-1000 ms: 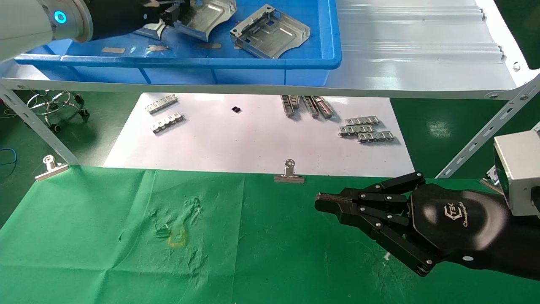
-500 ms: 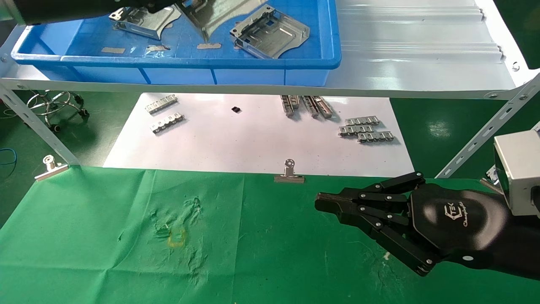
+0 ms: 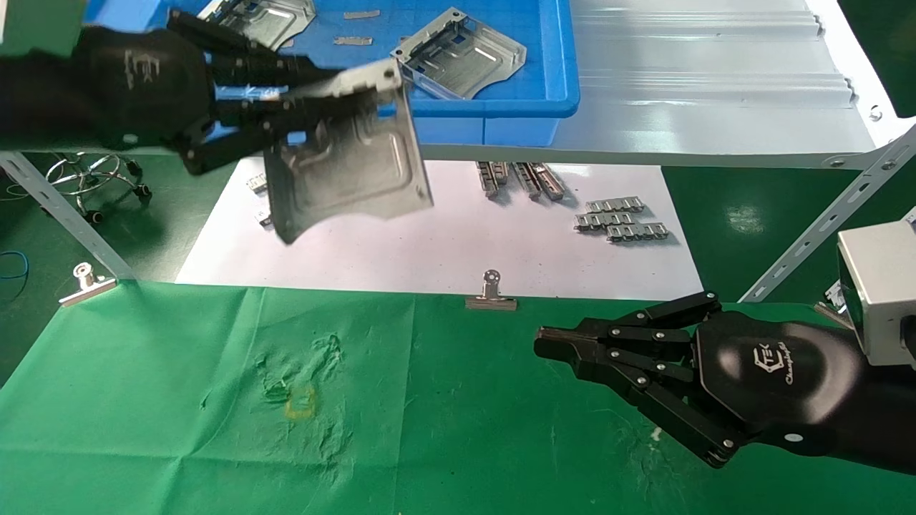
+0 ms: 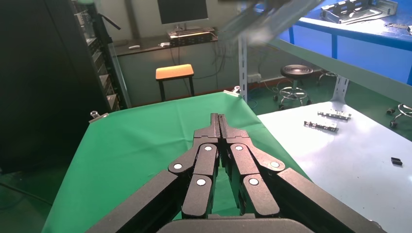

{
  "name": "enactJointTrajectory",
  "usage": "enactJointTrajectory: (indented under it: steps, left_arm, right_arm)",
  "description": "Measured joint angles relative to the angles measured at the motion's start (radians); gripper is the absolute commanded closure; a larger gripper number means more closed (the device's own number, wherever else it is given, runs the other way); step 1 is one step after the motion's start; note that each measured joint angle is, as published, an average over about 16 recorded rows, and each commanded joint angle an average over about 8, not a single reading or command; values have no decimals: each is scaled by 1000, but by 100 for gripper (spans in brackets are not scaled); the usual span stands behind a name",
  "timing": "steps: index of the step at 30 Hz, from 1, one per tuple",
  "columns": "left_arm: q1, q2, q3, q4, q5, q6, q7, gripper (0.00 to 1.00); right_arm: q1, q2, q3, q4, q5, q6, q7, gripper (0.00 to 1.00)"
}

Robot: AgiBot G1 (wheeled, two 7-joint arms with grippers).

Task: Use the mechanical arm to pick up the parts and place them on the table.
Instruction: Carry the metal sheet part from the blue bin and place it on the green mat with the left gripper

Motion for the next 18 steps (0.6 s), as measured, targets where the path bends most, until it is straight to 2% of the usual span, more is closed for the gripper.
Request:
enactJointTrajectory:
  steps: [8, 18]
  left_arm:
    - [130, -117, 166, -194, -70, -13, 13, 100]
    - [199, -133, 296, -146, -28, -46, 117, 100]
  right_arm:
    - [0, 0, 0, 0, 0, 0, 0, 100]
    - [0, 0, 0, 0, 0, 0, 0, 100]
